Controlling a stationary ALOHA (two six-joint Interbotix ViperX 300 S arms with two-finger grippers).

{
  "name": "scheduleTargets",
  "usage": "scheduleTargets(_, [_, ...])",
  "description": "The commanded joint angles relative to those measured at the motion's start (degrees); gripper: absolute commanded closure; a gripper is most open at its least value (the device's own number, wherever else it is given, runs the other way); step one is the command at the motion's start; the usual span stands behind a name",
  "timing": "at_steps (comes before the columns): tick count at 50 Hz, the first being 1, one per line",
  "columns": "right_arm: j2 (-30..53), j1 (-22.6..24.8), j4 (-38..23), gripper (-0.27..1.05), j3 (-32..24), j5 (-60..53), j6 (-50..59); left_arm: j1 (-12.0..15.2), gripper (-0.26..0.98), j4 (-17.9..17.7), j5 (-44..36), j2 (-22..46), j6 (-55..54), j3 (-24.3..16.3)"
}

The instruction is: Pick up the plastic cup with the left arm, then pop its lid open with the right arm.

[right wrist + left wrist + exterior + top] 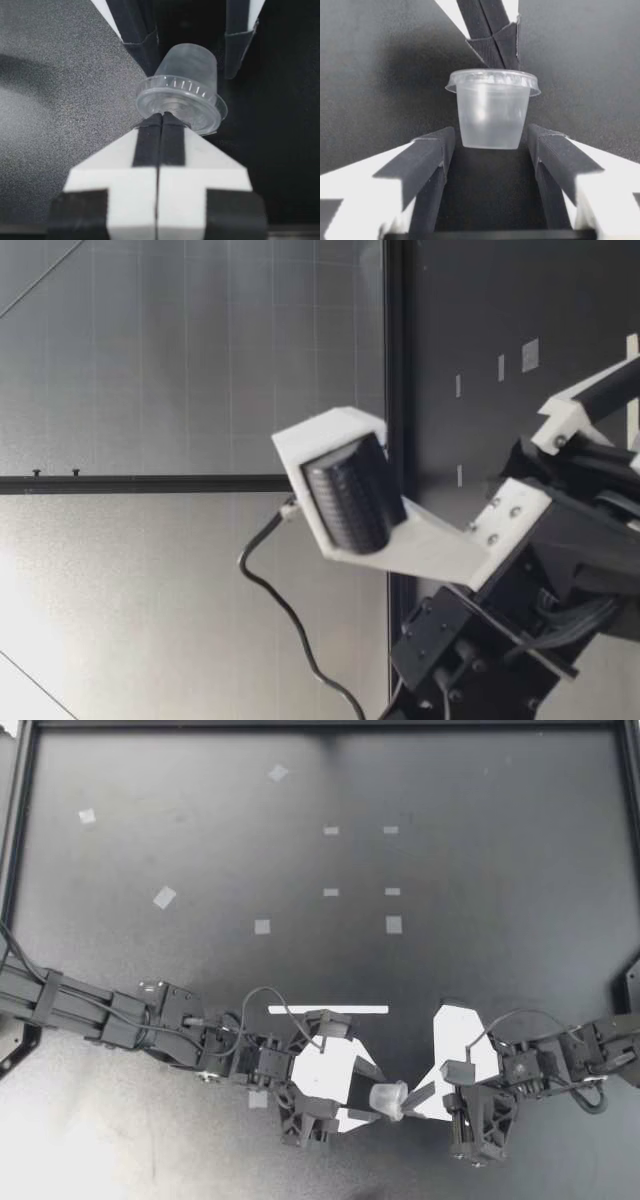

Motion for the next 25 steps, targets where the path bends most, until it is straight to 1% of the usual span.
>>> scheduleTargets(1, [-1.1, 0.4, -0.1, 0.85, -0.4, -0.5, -0.1, 0.3, 0.14, 0.0, 0.1, -1.1, 0.0, -1.2])
scheduleTargets(9, [-1.1, 0.4, -0.1, 0.85, -0.4, -0.5, 0.0, 0.3, 0.14, 0.1, 0.4, -1.0, 0.1, -1.9])
scheduleTargets(11, [-1.1, 0.4, -0.1, 0.85, -0.4, -0.5, 0.0, 0.3, 0.16, 0.1, 0.5, -1.0, 0.2, -2.1])
scheduleTargets(15, [-1.1, 0.4, -0.1, 0.85, -0.4, -0.5, 0.0, 0.3, 0.25, 0.1, 0.7, -1.0, 0.5, -2.0])
scheduleTargets(21, [-1.7, 0.4, -0.1, 0.85, -0.4, -0.4, 0.1, 0.3, 0.45, 0.0, 1.0, -1.1, 1.4, -2.1])
scheduleTargets(25, [-3.5, 0.4, -0.1, 0.85, 0.2, -0.4, 0.4, 0.3, 0.58, 0.1, 1.0, -1.3, 1.5, -2.0])
